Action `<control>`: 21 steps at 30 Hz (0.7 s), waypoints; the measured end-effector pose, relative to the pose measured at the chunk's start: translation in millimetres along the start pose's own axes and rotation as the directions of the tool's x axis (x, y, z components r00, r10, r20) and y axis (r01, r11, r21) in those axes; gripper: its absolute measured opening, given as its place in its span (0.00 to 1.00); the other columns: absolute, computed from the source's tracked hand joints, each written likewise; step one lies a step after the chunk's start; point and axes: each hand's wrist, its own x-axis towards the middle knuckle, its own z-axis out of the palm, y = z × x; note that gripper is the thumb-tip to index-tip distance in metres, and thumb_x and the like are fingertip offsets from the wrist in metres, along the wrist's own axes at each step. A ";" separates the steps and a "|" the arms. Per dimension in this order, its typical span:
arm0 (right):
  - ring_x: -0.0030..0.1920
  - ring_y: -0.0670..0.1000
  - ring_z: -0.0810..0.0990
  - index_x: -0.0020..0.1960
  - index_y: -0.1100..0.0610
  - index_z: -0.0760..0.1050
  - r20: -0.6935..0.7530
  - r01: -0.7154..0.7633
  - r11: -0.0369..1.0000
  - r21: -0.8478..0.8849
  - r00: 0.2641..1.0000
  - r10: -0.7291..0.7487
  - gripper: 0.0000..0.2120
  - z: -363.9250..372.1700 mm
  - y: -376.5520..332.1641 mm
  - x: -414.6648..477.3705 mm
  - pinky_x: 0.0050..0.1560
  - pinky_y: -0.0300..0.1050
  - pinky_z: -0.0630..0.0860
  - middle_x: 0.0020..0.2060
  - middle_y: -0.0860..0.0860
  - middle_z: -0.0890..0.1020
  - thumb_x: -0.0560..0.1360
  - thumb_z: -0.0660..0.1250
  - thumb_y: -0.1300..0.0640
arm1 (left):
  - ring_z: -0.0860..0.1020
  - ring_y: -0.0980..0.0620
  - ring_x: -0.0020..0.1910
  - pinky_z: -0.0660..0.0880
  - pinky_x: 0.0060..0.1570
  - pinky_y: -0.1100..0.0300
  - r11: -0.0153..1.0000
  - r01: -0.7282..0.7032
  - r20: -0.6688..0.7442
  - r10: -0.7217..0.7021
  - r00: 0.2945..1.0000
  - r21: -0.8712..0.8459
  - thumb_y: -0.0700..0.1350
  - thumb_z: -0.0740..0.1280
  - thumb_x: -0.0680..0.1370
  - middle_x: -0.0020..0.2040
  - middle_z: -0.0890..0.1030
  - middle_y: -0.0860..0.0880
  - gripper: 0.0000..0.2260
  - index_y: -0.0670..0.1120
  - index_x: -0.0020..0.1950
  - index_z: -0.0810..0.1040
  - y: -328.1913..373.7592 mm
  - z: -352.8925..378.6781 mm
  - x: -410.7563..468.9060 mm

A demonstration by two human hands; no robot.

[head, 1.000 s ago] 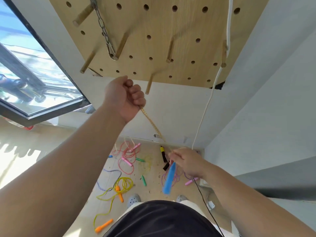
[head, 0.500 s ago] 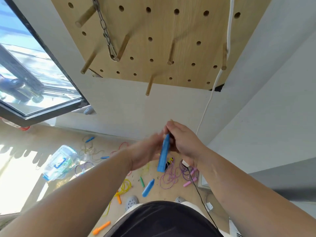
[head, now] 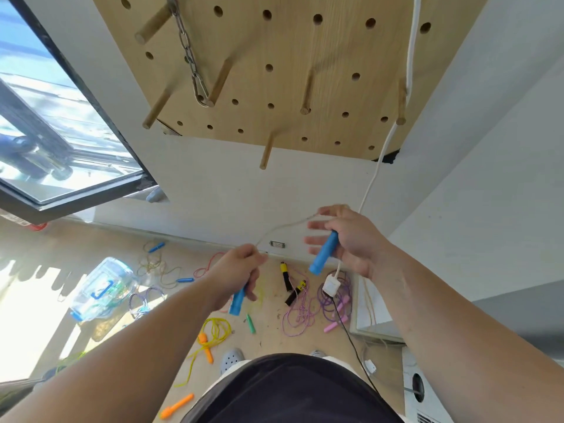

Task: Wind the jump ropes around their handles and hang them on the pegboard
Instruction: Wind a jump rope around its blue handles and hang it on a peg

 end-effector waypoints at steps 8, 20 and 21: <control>0.46 0.58 0.83 0.58 0.69 0.79 -0.014 -0.095 0.995 -0.019 0.995 0.095 0.14 6.4 16.0 -13.3 0.53 0.56 0.80 0.44 0.58 0.84 0.80 0.60 0.62 | 0.74 0.49 0.34 0.78 0.40 0.50 0.918 -0.030 0.073 0.064 0.995 -0.396 0.38 0.68 0.76 0.37 0.71 0.46 0.14 0.44 0.60 0.73 53.9 31.9 -20.8; 0.56 0.55 0.79 0.62 0.64 0.78 0.259 -0.071 0.950 0.304 0.966 -0.011 0.15 33.7 17.7 -28.8 0.54 0.52 0.75 0.54 0.56 0.82 0.83 0.61 0.55 | 0.78 0.55 0.41 0.77 0.35 0.57 0.830 -0.392 0.046 0.409 0.911 0.396 0.32 0.69 0.71 0.48 0.76 0.47 0.26 0.51 0.61 0.62 71.1 51.8 -32.9; 0.54 0.54 0.80 0.58 0.63 0.79 0.272 -0.036 0.982 0.185 0.962 -0.016 0.13 31.1 14.8 -31.1 0.52 0.52 0.76 0.52 0.54 0.83 0.82 0.61 0.55 | 0.78 0.50 0.43 0.78 0.36 0.55 0.835 -0.380 0.040 0.398 0.917 0.398 0.32 0.68 0.72 0.49 0.76 0.46 0.25 0.52 0.60 0.63 72.0 50.2 -33.7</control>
